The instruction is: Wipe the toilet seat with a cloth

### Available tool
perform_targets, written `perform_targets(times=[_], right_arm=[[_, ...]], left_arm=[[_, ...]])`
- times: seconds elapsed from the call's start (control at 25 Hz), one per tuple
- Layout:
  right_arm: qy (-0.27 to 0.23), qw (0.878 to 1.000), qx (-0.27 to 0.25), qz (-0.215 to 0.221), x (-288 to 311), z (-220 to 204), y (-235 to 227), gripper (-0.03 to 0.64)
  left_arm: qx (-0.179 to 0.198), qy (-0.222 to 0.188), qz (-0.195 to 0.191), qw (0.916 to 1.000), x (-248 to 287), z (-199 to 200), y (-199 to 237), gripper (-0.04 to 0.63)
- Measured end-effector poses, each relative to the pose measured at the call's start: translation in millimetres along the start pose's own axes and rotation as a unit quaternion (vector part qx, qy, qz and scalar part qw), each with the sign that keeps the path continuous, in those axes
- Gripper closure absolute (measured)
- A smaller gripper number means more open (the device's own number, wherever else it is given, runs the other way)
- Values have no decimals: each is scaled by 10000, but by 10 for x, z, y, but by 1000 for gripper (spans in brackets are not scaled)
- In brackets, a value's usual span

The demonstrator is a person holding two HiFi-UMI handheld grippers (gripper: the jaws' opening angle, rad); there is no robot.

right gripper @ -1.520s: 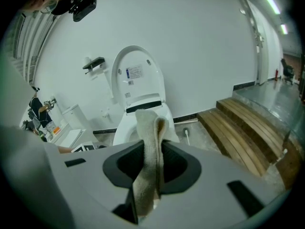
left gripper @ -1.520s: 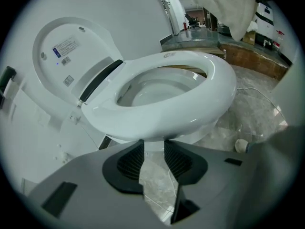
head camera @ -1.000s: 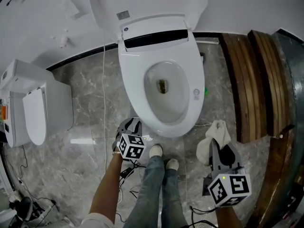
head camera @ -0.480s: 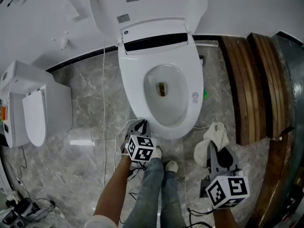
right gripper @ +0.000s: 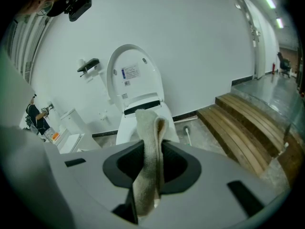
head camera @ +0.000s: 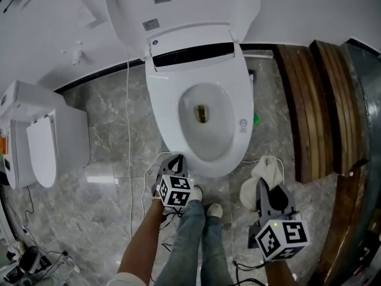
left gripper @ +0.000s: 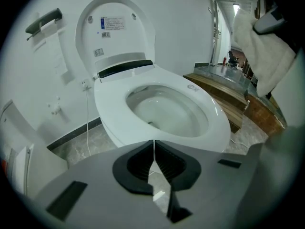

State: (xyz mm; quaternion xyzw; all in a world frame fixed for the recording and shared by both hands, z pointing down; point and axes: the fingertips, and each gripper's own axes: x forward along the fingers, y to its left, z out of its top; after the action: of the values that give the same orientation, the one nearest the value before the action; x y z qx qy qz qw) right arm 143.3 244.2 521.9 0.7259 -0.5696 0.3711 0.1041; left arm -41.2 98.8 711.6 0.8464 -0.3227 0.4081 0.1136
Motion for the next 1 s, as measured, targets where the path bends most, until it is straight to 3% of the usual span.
perform_targets(times=[0.28, 0.48, 0.6, 0.72, 0.88, 1.0], right_arm=[[57, 9998, -179, -28, 328, 290, 25, 528], [208, 9995, -141, 170, 722, 507, 90, 528], [245, 9992, -184, 260, 950, 655, 96, 529], [328, 9980, -402, 348, 1219, 760, 79, 529], [571, 9934, -679, 733, 1597, 860, 47, 528], [898, 9824, -1284, 1017, 1891, 956, -39, 529]], left_arm=[[-407, -1052, -58, 9936, -474, 740, 175, 584], [-956, -1956, -276, 9756, -1088, 1513, 419, 584], [-1263, -2372, 42, 9632, -1315, 1841, 630, 584], [-1542, -2524, 215, 9550, -1306, 2026, 759, 584], [-1642, -2390, 387, 9562, -1112, 2152, 801, 584], [-1896, -2255, 488, 9543, -968, 2222, 793, 586]])
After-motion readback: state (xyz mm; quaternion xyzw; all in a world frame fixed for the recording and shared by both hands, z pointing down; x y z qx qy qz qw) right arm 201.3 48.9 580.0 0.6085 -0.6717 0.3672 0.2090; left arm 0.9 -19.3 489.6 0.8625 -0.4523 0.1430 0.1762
